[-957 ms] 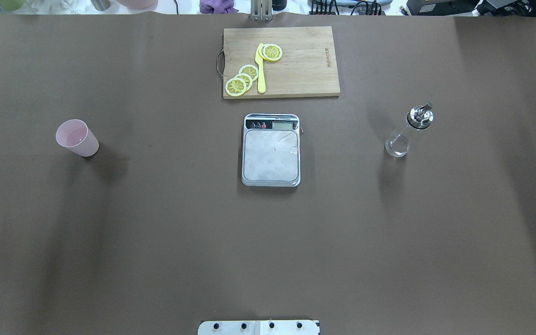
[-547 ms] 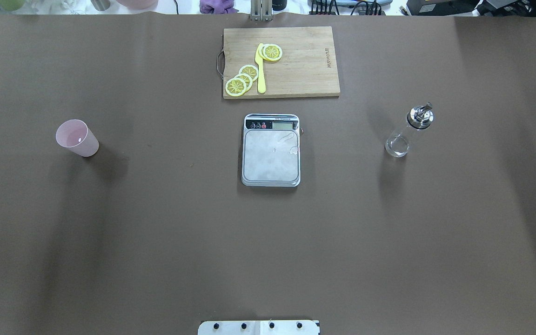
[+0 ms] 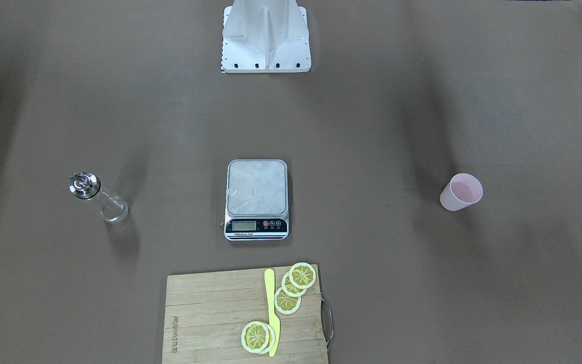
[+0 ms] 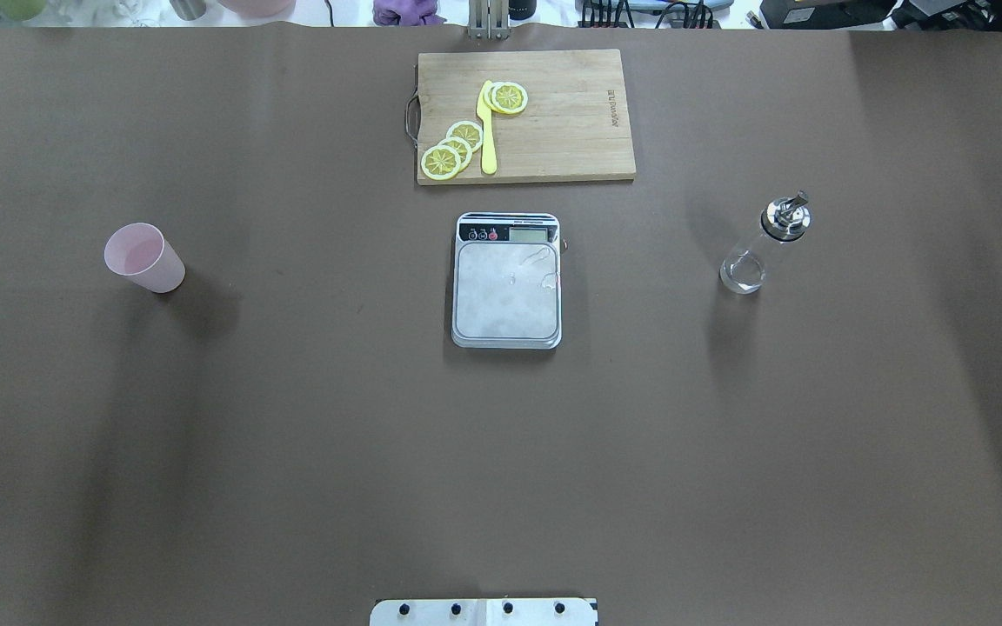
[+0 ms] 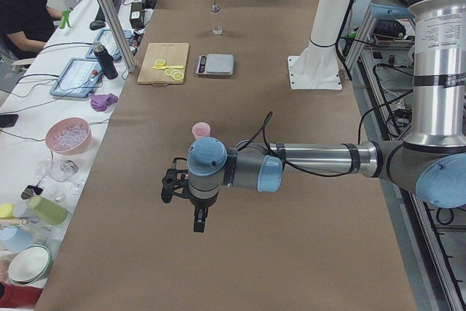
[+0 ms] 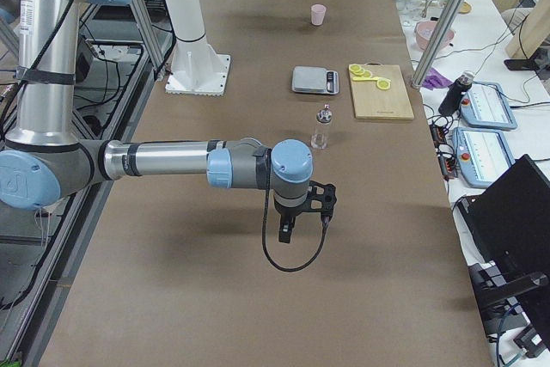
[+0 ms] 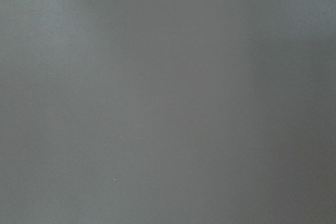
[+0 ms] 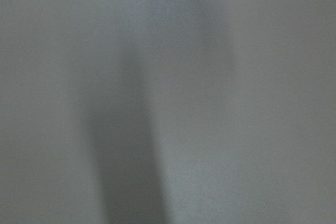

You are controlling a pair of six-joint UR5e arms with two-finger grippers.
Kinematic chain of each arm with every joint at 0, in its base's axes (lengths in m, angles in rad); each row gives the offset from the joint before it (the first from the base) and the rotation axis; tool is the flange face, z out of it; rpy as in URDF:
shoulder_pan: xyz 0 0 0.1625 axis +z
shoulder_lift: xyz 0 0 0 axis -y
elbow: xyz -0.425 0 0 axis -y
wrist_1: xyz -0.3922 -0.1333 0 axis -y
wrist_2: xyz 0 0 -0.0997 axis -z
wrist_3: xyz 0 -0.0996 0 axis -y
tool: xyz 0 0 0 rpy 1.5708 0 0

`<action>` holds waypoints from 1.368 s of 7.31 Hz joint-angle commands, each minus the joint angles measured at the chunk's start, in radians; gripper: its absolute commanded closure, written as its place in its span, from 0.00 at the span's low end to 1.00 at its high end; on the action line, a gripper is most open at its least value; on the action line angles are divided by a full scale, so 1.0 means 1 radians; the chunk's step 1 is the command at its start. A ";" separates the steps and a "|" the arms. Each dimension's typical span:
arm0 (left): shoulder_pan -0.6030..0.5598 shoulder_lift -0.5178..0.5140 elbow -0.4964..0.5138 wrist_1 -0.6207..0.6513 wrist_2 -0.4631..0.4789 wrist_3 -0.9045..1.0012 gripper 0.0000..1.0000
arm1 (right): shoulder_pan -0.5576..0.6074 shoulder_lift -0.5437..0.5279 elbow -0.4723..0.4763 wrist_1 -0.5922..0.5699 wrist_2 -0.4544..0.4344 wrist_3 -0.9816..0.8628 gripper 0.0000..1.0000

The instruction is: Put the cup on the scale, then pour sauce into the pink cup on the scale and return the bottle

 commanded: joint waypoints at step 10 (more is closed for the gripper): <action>0.052 -0.038 0.011 0.003 -0.010 -0.011 0.02 | -0.002 0.013 0.004 0.000 0.018 0.001 0.00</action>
